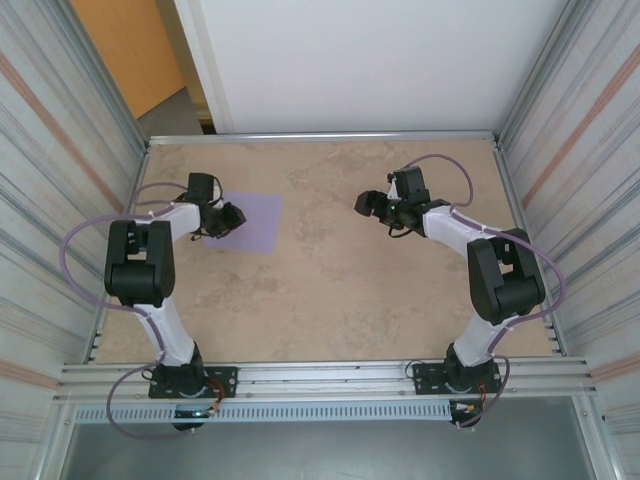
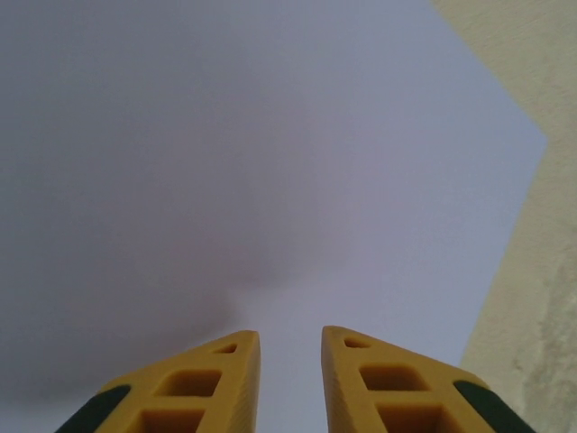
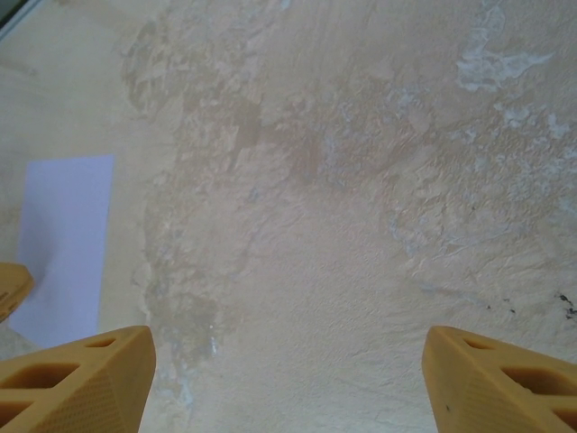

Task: Fold a paper plane with a square sheet of paper (pick it up from the middle)

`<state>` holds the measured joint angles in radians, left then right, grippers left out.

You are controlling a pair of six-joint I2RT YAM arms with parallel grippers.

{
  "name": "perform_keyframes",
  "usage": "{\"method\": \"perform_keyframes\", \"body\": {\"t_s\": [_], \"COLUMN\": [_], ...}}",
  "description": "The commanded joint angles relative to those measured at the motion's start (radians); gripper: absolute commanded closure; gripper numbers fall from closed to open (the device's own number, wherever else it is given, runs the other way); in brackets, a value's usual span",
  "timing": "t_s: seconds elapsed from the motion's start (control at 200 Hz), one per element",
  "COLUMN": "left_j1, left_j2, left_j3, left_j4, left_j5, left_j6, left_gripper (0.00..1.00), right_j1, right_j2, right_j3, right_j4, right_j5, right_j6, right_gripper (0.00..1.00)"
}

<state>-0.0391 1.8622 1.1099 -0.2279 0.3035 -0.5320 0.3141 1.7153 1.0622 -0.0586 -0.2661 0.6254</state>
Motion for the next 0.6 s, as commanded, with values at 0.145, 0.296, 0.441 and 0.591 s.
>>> {"method": "perform_keyframes", "body": {"t_s": [0.145,0.296,0.441,0.591], "left_j1": [-0.003,-0.045,-0.141,-0.260], "left_j2": [0.045,0.047,0.032,-0.009], "left_j3": [0.025,-0.005,-0.044,-0.100], "left_j4": [-0.090,-0.112,-0.101,-0.069], "left_j5": [-0.022,-0.030,-0.025,-0.031], "left_j6": [-0.029,-0.079,-0.145,-0.242], "left_gripper": [0.81,0.84,0.87,0.87], "right_j1": [0.002,0.003,0.014,0.038], "right_j2": [0.028,0.043,0.055,0.055], "right_j3": [0.017,0.021,0.025,-0.004], "right_j4": [-0.024,-0.025,-0.052,-0.090], "right_j5": [-0.002,0.002,0.022,-0.021], "right_j6": [0.028,0.036,0.057,0.072], "right_gripper": [0.24,0.26,0.30,0.39]}}
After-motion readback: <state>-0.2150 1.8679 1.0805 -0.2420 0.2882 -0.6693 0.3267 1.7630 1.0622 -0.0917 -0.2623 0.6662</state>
